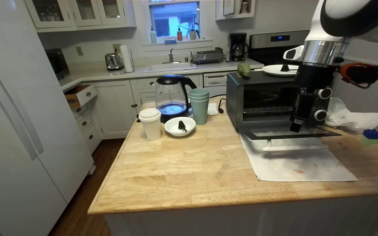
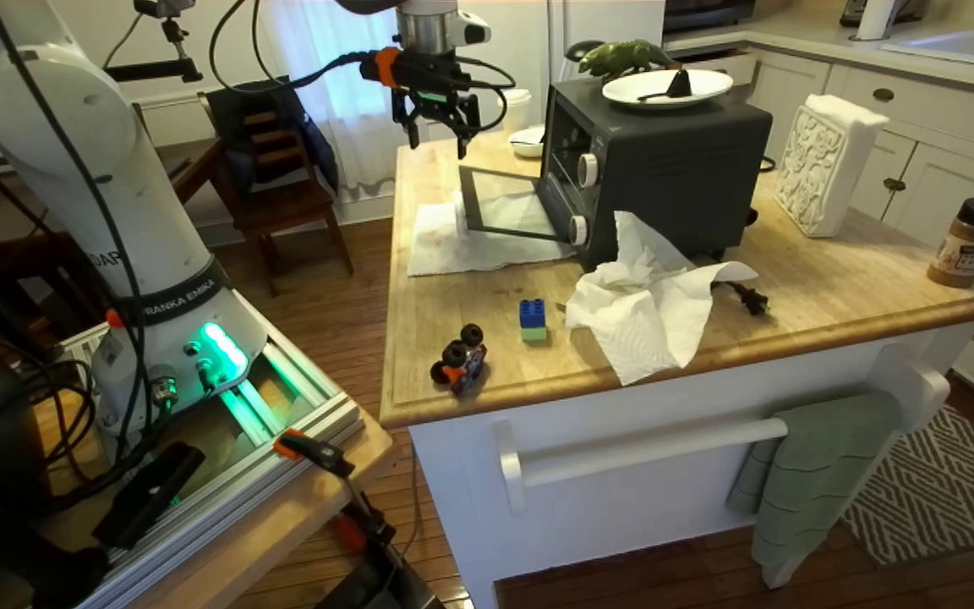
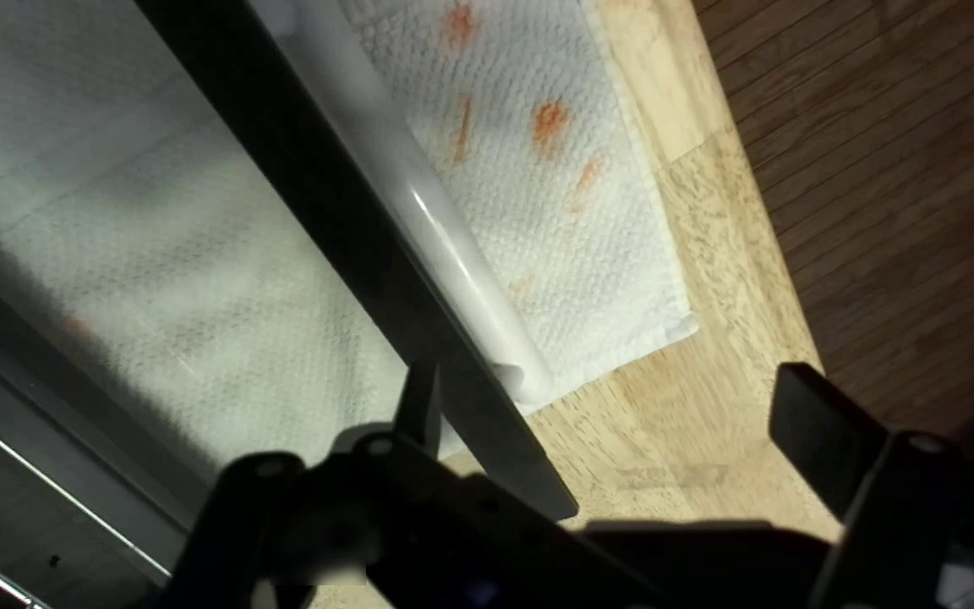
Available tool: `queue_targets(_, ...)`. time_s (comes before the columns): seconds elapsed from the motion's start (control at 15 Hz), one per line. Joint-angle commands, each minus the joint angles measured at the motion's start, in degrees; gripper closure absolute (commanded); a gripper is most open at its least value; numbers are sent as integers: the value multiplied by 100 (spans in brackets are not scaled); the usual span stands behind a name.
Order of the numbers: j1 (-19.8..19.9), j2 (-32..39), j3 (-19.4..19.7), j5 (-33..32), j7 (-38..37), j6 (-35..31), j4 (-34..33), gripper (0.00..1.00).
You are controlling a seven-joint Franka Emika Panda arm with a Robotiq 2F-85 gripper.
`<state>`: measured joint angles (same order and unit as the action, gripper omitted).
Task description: Open the oven door
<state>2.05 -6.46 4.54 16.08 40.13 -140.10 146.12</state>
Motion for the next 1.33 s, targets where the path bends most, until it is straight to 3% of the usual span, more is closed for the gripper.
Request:
queue_targets(0.0, -66, -264, 50, 136, -99, -41, 217, 0)
queue_targets(0.2, -12, -462, 73, 26, -575, 97, 235, 0)
queue_targets(0.53, 201, -993, 66, -481, -2452, 396, 283, 0)
queue_targets(1.07, 1006, -1983, -196, -1973, -5267, 602, 471, 0)
queue_targets(1.27, 1299, -2267, -441, -2384, -6152, 336, 518, 0)
